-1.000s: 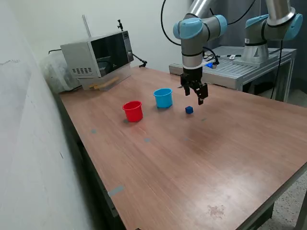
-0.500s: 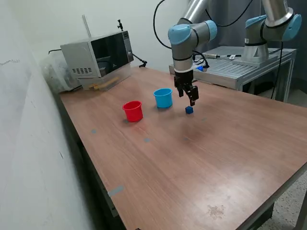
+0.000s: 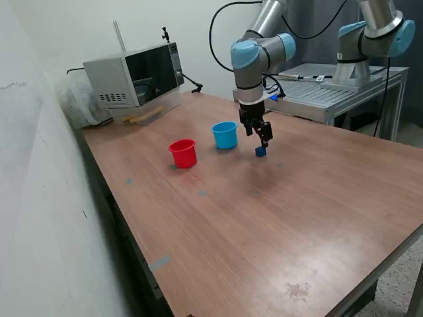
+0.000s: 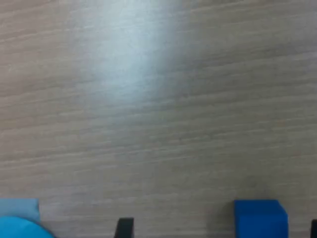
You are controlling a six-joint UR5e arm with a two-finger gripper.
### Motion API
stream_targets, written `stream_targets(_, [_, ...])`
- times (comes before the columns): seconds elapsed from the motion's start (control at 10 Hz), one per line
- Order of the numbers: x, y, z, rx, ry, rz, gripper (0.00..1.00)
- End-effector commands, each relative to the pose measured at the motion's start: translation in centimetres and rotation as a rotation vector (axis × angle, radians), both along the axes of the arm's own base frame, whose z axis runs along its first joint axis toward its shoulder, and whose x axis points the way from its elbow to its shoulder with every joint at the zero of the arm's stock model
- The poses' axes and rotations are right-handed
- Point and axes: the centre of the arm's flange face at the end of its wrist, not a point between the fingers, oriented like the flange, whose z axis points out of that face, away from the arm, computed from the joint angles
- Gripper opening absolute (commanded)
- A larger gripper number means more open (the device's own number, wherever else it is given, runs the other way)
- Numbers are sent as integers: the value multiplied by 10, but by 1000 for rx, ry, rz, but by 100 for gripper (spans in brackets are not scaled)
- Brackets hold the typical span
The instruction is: Place red objects in the red bin, and blue objects in the blue bin.
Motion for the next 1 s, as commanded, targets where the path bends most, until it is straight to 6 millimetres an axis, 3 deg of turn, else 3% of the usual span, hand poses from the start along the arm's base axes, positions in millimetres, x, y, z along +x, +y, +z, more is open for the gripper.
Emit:
stream_targets(0.0, [1, -5, 0, 3, -2, 12, 100])
stream_targets(0.5, [3, -6, -1, 2, -5, 6, 100])
stream_targets(0.9, [10, -28, -5, 1, -17, 35, 100])
